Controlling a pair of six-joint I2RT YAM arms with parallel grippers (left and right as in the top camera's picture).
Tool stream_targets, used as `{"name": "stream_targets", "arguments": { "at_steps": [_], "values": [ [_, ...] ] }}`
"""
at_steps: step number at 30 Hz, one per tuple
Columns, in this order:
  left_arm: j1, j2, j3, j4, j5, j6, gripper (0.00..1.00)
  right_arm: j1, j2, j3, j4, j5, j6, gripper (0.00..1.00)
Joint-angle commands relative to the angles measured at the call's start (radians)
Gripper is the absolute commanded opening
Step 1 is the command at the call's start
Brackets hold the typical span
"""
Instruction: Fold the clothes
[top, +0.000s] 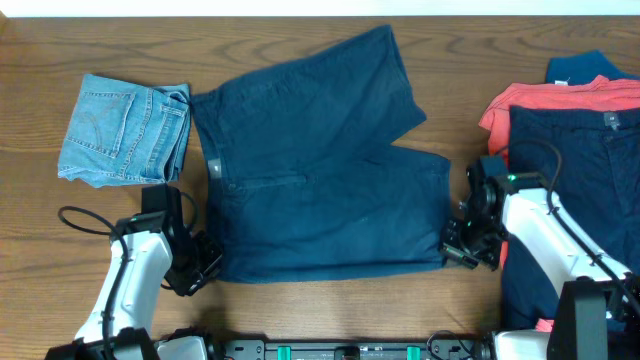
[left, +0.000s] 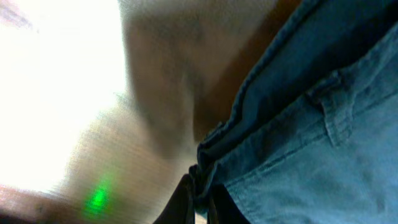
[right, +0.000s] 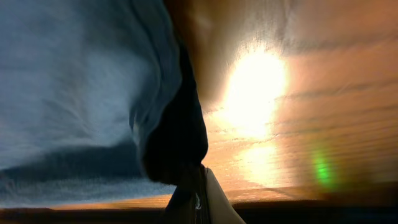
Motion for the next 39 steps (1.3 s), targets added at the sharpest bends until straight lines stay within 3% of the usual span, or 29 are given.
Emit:
{"name": "stream_targets", "arguments": {
  "at_steps": [1, 16, 25, 39],
  "values": [
    [0.002, -0.039, 0.076, -0.087, -0.016, 0.013, 0.06, 0.006, 0.0, 0.117, -0.039, 0.1, -0.079, 0.01],
    [0.002, -0.285, 0.381, -0.562, -0.016, 0.064, 0.06, -0.011, -0.019, 0.771, -0.295, 0.227, -0.132, 0.01],
    [0.001, -0.365, 0.431, -0.739, -0.016, 0.078, 0.06, -0.053, -0.019, 0.936, -0.332, 0.23, -0.132, 0.01],
    [0.002, -0.327, 0.43, -0.554, -0.017, 0.076, 0.06, -0.027, 0.084, 0.94, -0.091, 0.202, -0.11, 0.01]
  ]
}}
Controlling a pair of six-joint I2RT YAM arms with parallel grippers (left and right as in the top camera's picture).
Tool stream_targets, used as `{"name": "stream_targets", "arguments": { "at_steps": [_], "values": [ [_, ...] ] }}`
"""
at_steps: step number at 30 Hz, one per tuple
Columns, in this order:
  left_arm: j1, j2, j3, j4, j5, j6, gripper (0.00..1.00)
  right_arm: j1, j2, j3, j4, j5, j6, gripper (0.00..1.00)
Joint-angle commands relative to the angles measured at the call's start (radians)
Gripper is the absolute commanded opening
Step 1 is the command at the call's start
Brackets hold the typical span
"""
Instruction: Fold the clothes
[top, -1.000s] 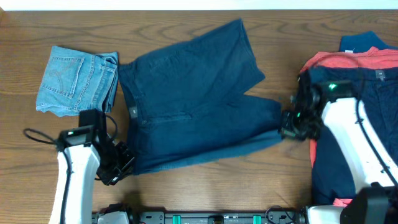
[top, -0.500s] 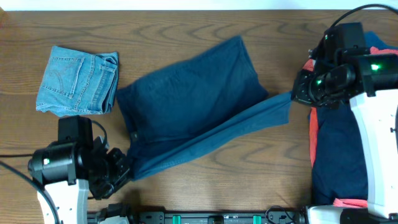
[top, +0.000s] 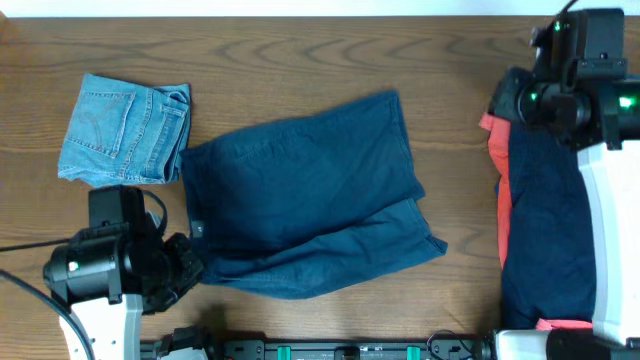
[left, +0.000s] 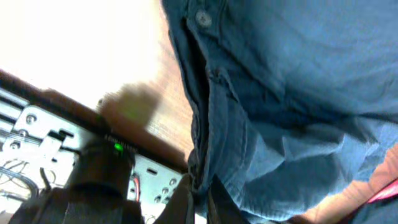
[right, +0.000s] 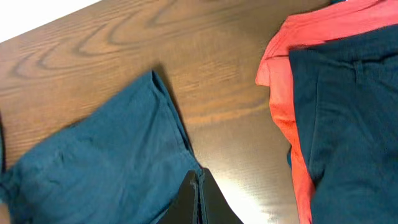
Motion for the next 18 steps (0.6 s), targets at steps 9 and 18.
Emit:
{"name": "stream_targets", "arguments": {
  "at_steps": [9, 18],
  "values": [
    [0.003, 0.078, 0.008, 0.014, -0.026, 0.016, 0.06, 0.09, 0.237, -0.099, -0.296, -0.178, -0.144, 0.39],
    [0.003, 0.077, 0.008, 0.023, -0.041, 0.017, 0.06, 0.122, 0.253, -0.474, -0.187, -0.338, -0.234, 0.44]
  ]
}}
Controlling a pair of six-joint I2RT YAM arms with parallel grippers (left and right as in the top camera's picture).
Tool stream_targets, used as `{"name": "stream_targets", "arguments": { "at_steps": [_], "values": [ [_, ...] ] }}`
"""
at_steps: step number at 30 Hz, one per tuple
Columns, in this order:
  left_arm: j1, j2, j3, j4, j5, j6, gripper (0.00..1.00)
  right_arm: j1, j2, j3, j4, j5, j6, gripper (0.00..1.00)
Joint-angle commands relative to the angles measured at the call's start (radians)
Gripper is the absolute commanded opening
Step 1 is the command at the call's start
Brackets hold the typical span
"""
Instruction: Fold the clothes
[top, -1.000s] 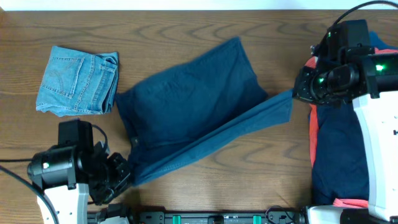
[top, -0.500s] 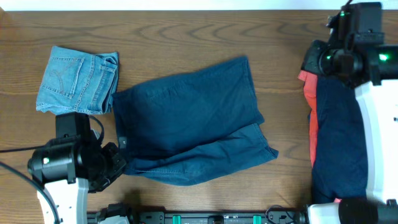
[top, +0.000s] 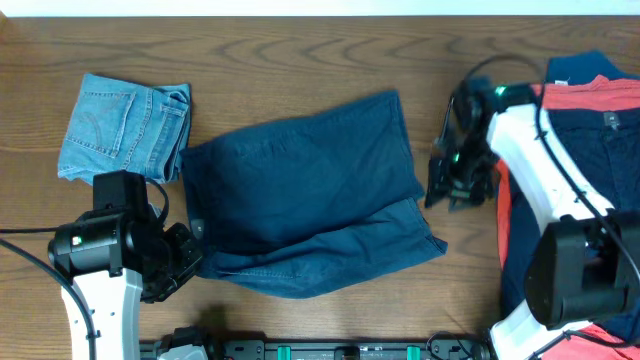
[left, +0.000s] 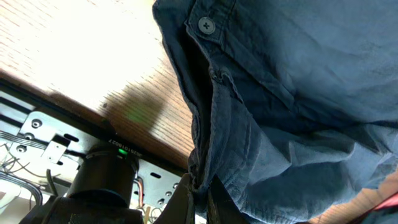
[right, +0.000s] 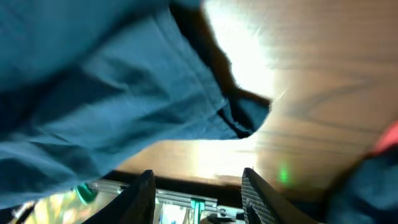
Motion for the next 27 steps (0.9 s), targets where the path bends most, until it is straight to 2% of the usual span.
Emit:
{"name": "stream_targets", "arguments": {
  "at_steps": [1, 8, 14, 19, 24, 27],
  "values": [
    [0.003, 0.001, 0.008, 0.003, -0.02, 0.017, 0.06, 0.005, -0.003, -0.103, 0.043, -0.133, -0.08, 0.44],
    [0.003, 0.001, 0.008, 0.003, -0.019, 0.017, 0.06, 0.006, -0.003, -0.297, 0.237, -0.16, -0.024, 0.45],
    [0.003, 0.001, 0.008, 0.004, -0.019, 0.017, 0.06, 0.006, -0.003, -0.344, 0.332, -0.16, 0.014, 0.45],
    [0.003, 0.001, 0.008, 0.007, -0.019, 0.017, 0.06, 0.006, -0.003, -0.35, 0.43, -0.16, 0.04, 0.32],
    [0.003, 0.001, 0.008, 0.006, -0.019, 0.017, 0.06, 0.002, -0.008, -0.344, 0.451, -0.16, 0.045, 0.02],
    [0.003, 0.001, 0.008, 0.003, -0.019, 0.017, 0.06, -0.012, -0.028, -0.319, 0.405, -0.159, 0.041, 0.01]
  ]
}}
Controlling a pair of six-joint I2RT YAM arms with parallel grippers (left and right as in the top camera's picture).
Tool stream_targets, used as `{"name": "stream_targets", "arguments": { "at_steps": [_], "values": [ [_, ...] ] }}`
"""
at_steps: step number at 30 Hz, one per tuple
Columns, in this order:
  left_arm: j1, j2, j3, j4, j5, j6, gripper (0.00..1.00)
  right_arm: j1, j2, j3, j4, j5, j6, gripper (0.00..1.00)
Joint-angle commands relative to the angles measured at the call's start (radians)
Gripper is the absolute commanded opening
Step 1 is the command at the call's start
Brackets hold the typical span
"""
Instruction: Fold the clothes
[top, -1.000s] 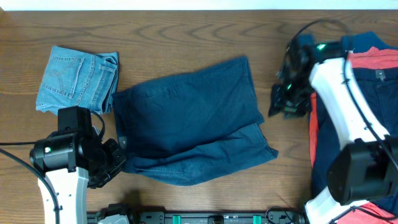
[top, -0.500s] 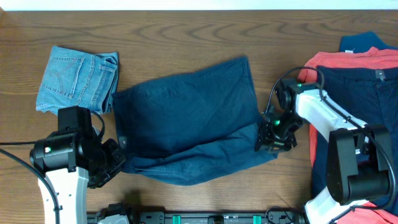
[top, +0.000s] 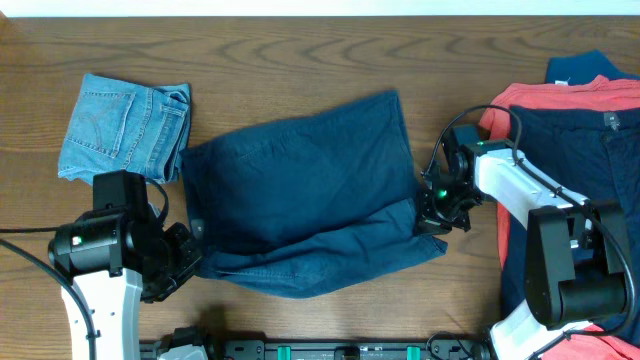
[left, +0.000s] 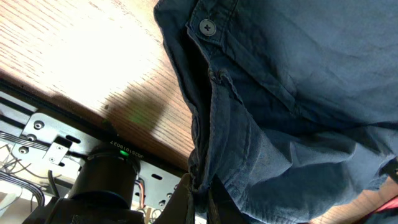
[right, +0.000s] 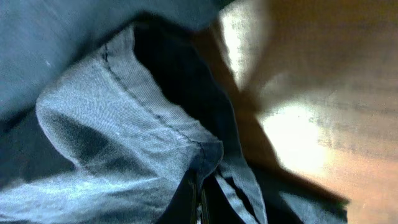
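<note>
Dark blue shorts (top: 300, 190) lie in the middle of the table, waistband to the left, the upper leg partly overlapping the near leg. At the near-left corner, my left gripper (top: 190, 258) is shut on the waistband, close below the button (left: 206, 26); the pinched cloth runs up from the left gripper (left: 200, 196). My right gripper (top: 428, 218) sits at the shorts' right edge, shut on the leg hem (right: 124, 93), with the right gripper (right: 199, 200) buried in the folds.
Folded light denim shorts (top: 125, 130) lie at the far left. A pile of coral and navy clothes (top: 570, 150) fills the right side, just past my right arm. A metal rail (left: 43, 134) runs under the table's near edge.
My right gripper, open beside the shorts' right edge, has moved slightly nearer and is now shut on the leg hem. The left gripper has not moved and holds the waistband as before.
First the shorts lay spread flat with both grippers shut on their near corners. Then they lay bunched, legs overlapping, the left still holding and the right arm raised, shut and empty, over the pile. Later the right came back open, and now grips the hem.
</note>
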Motion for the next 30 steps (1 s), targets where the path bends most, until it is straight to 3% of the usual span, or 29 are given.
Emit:
{"name": "stream_targets", "arguments": {
  "at_steps": [1, 8, 14, 21, 30],
  "values": [
    [0.003, 0.001, 0.008, 0.0, -0.015, 0.017, 0.06, -0.021, -0.041, 0.039, -0.039, -0.013, -0.004, 0.01],
    [0.003, 0.0, 0.008, -0.003, -0.016, 0.017, 0.06, -0.105, -0.213, 0.221, -0.202, 0.006, -0.041, 0.01],
    [0.003, 0.0, 0.008, -0.008, -0.016, 0.017, 0.06, -0.136, -0.339, 0.349, -0.193, 0.025, -0.015, 0.01],
    [0.003, -0.001, 0.008, 0.03, -0.015, 0.017, 0.06, -0.128, -0.354, 0.36, -0.029, 0.021, 0.037, 0.01],
    [0.003, -0.001, 0.008, 0.212, -0.015, 0.017, 0.06, -0.125, -0.329, 0.36, 0.291, 0.021, 0.151, 0.01]
  ]
}}
